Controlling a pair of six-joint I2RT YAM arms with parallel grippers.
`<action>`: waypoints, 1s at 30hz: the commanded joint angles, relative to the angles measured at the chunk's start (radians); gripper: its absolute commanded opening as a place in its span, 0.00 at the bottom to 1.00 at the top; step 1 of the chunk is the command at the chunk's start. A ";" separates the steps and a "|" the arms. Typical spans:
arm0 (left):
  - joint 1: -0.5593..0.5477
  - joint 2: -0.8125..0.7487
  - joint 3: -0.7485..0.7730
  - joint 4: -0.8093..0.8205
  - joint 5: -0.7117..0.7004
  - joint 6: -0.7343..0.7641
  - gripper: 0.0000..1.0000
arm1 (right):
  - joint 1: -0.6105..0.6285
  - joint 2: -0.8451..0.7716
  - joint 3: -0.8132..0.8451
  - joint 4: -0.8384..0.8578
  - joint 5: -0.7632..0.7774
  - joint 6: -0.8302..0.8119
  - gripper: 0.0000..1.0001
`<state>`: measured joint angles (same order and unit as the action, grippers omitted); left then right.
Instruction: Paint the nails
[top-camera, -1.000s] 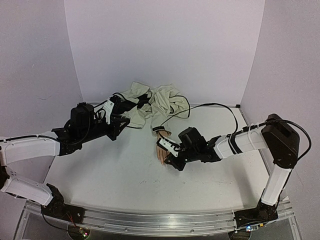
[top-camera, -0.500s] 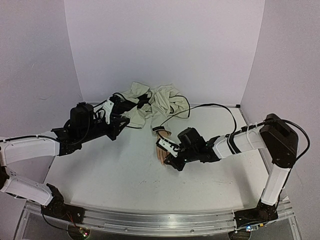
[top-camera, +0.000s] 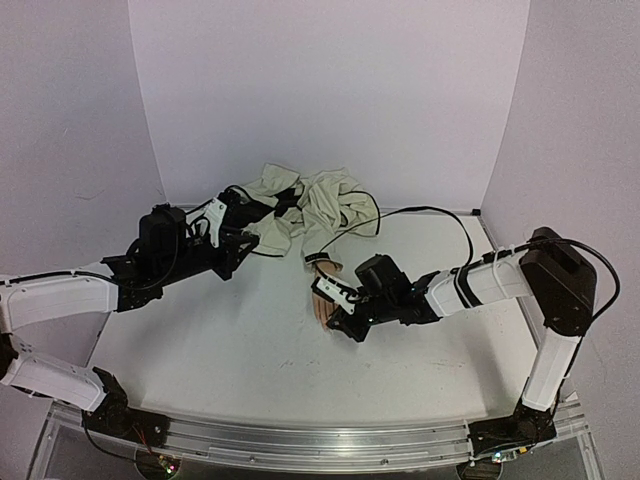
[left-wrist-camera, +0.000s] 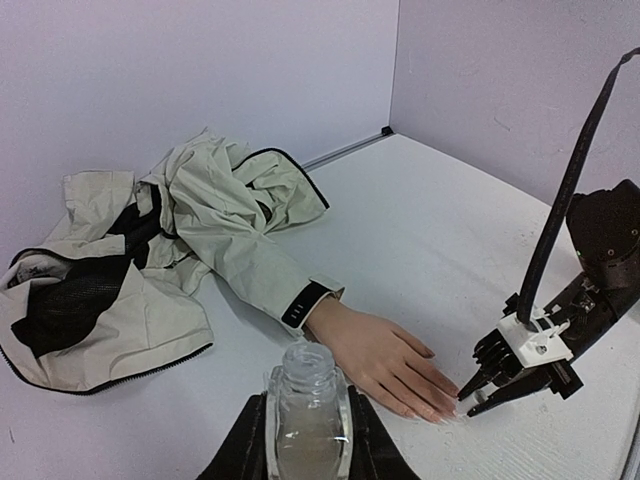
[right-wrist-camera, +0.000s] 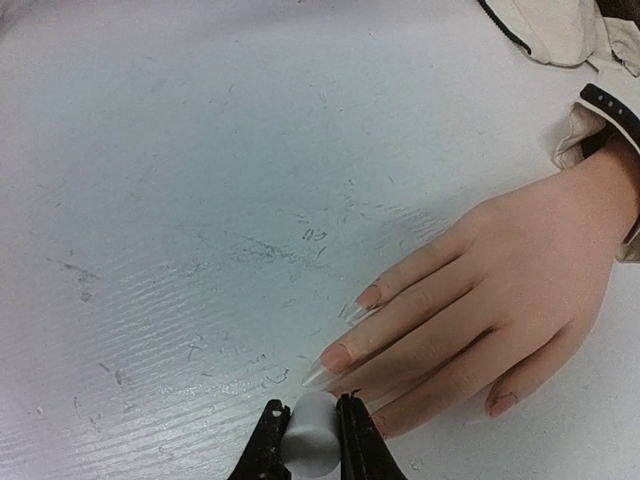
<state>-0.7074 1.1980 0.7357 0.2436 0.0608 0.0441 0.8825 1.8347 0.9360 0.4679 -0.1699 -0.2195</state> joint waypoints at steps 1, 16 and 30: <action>0.005 -0.036 0.011 0.043 0.007 -0.002 0.00 | 0.009 0.001 0.029 -0.021 -0.025 0.005 0.00; 0.005 -0.040 0.013 0.042 0.010 -0.005 0.00 | 0.010 -0.021 0.001 -0.041 -0.035 0.014 0.00; 0.004 -0.042 0.012 0.040 0.014 -0.006 0.00 | 0.009 -0.095 -0.043 -0.008 -0.015 0.015 0.00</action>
<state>-0.7074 1.1912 0.7357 0.2436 0.0608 0.0441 0.8864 1.8149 0.9112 0.4419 -0.1902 -0.2123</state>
